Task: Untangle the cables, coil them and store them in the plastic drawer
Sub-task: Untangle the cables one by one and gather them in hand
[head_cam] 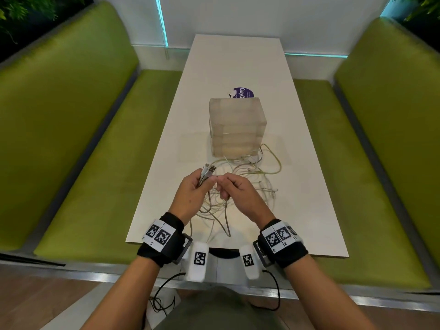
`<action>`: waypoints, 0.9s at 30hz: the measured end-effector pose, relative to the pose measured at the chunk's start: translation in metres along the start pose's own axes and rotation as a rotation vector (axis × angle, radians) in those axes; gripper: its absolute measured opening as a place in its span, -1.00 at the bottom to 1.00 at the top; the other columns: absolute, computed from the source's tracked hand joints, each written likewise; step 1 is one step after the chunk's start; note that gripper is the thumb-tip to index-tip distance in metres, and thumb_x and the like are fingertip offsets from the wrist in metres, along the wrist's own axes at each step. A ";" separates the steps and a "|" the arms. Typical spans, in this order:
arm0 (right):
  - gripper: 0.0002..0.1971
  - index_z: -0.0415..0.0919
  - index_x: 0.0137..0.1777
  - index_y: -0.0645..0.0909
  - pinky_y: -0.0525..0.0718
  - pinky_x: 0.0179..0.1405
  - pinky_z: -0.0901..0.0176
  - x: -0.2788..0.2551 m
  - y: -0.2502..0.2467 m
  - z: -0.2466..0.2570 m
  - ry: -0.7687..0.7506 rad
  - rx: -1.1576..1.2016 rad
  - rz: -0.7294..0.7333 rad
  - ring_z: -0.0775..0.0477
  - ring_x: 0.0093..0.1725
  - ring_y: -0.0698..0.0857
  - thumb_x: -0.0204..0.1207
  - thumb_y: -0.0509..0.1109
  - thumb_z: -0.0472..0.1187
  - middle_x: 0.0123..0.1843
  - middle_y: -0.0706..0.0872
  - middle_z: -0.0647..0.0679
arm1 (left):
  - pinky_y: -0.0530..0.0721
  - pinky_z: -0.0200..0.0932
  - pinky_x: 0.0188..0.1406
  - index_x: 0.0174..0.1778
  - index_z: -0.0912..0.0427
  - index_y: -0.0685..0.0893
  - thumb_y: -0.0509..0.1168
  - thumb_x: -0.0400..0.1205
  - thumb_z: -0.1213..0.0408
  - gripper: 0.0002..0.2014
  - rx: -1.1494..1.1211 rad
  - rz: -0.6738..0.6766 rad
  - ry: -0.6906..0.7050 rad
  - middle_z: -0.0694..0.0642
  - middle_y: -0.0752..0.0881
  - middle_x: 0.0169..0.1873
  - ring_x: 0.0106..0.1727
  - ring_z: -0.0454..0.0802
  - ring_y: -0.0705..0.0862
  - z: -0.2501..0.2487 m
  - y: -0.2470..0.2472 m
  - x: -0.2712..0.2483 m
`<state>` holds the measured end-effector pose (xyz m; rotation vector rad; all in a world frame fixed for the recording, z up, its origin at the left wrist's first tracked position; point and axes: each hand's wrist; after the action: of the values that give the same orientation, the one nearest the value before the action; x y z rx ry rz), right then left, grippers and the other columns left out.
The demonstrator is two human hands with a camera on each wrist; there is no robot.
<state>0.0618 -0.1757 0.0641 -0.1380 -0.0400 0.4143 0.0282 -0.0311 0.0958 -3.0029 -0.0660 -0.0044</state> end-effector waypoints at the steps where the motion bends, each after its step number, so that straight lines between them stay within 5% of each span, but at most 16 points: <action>1: -0.70 -0.18 -0.24 0.61 0.52 -0.22 0.27 0.000 -0.002 -0.002 0.009 -0.051 0.043 0.06 -0.33 0.52 0.70 0.20 -0.13 -0.41 0.56 0.08 | 0.40 -0.39 -0.50 -0.18 0.32 0.58 0.23 0.68 0.39 -0.86 -0.008 -0.028 0.000 -0.20 0.52 -0.60 -0.55 -0.29 0.42 0.002 -0.003 0.001; 6: -0.72 0.01 -0.29 0.55 0.51 -0.15 0.25 -0.006 -0.019 -0.039 0.074 -0.393 0.237 0.19 -0.29 0.55 0.68 0.21 -0.16 -0.31 0.60 0.08 | 0.29 -0.29 -0.58 -0.30 0.11 0.57 0.23 0.68 0.38 -0.78 -0.393 -0.385 -0.035 -0.07 0.40 -0.58 -0.60 -0.19 0.30 -0.015 -0.045 0.013; 11: -0.73 -0.13 -0.18 0.66 0.49 -0.14 0.23 -0.003 -0.030 -0.046 0.055 -0.311 0.111 0.17 -0.29 0.53 0.69 0.19 -0.19 -0.36 0.55 0.11 | 0.28 -0.31 -0.59 -0.29 0.11 0.54 0.22 0.69 0.33 -0.78 -0.418 -0.480 0.005 -0.10 0.36 -0.60 -0.59 -0.19 0.27 -0.012 -0.075 0.013; 16: -0.74 -0.13 -0.13 0.71 0.49 -0.18 0.38 0.006 -0.020 -0.023 0.006 -0.324 0.156 0.23 -0.27 0.55 0.68 0.22 -0.17 -0.23 0.70 -0.02 | 0.26 -0.26 -0.53 -0.25 0.14 0.53 0.27 0.67 0.26 -0.82 -0.099 -0.195 -0.112 -0.12 0.35 -0.54 -0.54 -0.19 0.26 0.022 -0.048 0.008; 19: -0.76 -0.12 -0.15 0.72 0.48 -0.18 0.38 0.012 -0.006 -0.010 0.011 -0.394 0.211 0.26 -0.27 0.57 0.66 0.25 -0.16 -0.22 0.70 0.06 | 0.28 -0.29 -0.56 -0.19 0.17 0.61 0.32 0.64 0.21 -0.86 -0.108 0.006 -0.165 -0.08 0.43 -0.53 -0.53 -0.17 0.27 0.029 -0.022 0.003; 22: -0.77 -0.22 -0.06 0.75 0.55 -0.11 0.17 0.017 0.000 0.000 0.030 -0.555 0.216 0.03 -0.17 0.66 0.64 0.27 -0.17 -0.12 0.76 -0.08 | 0.33 -0.32 -0.57 -0.17 0.20 0.62 0.30 0.65 0.15 -0.81 -0.169 0.051 -0.199 0.12 0.52 -0.42 -0.53 -0.15 0.32 0.026 -0.010 0.002; 27: -0.77 -0.14 0.09 0.75 0.60 -0.02 0.09 0.016 0.000 0.009 -0.092 -0.797 0.142 -0.16 -0.01 0.74 0.62 0.27 -0.14 -0.01 0.83 -0.13 | 0.26 -0.31 -0.62 -0.03 0.36 0.64 0.35 0.59 0.04 -0.63 -0.060 0.140 -0.273 0.08 0.40 -0.44 -0.54 -0.12 0.22 0.024 -0.018 0.004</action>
<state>0.0759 -0.1678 0.0733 -0.9115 -0.2872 0.5289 0.0312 -0.0097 0.0744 -3.0392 0.1178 0.4243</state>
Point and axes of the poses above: each hand's wrist, its own x-axis towards the middle knuckle, its own y-axis out of the palm, z = x × y
